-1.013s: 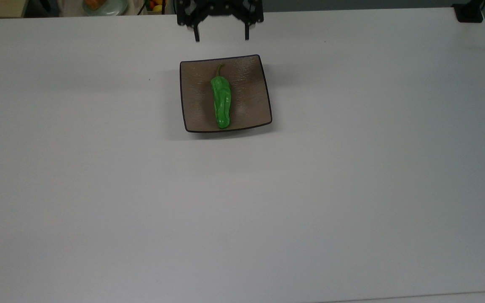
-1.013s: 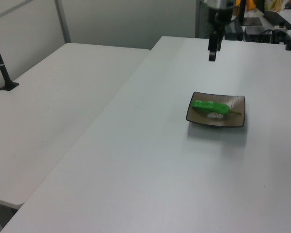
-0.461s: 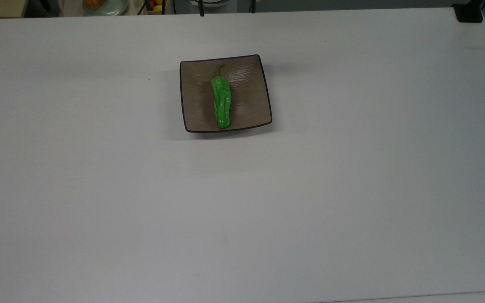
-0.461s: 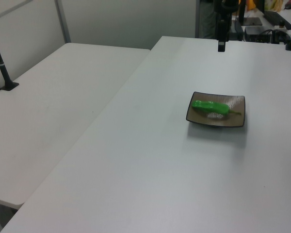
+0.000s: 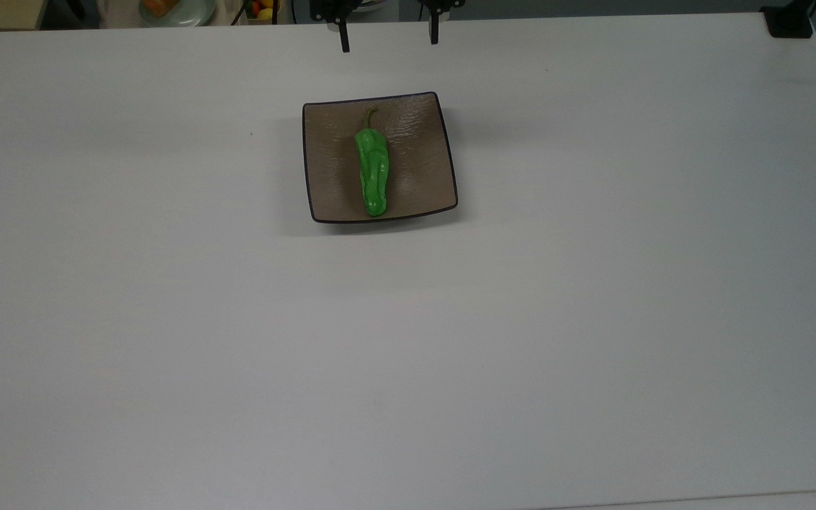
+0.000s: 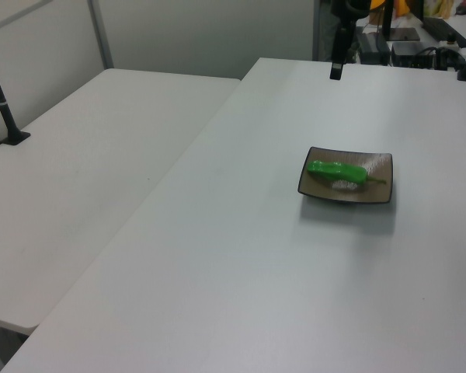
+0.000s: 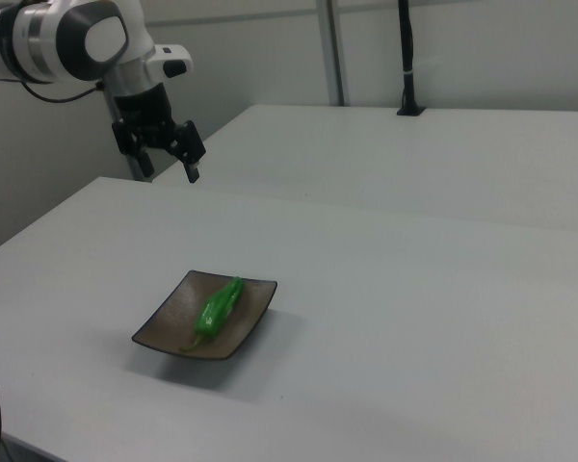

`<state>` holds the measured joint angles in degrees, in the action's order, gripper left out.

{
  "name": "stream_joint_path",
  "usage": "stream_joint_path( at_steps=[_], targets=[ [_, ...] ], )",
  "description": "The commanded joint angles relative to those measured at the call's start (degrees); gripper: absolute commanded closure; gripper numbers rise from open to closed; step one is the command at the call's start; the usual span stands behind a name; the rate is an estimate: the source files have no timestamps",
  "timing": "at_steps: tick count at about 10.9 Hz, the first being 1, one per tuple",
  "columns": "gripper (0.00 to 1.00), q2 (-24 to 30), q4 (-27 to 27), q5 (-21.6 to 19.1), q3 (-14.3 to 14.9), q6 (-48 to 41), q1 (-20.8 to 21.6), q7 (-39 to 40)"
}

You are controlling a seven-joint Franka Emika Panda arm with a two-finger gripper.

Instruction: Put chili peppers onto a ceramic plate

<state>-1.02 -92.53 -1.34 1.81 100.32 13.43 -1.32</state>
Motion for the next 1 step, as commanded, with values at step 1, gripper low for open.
stream_joint_path(
  at_steps=[1],
  targets=[
    [0.00, 0.67, -1.34, -1.03, 1.00, 1.72, 0.89, 1.14]
  ],
)
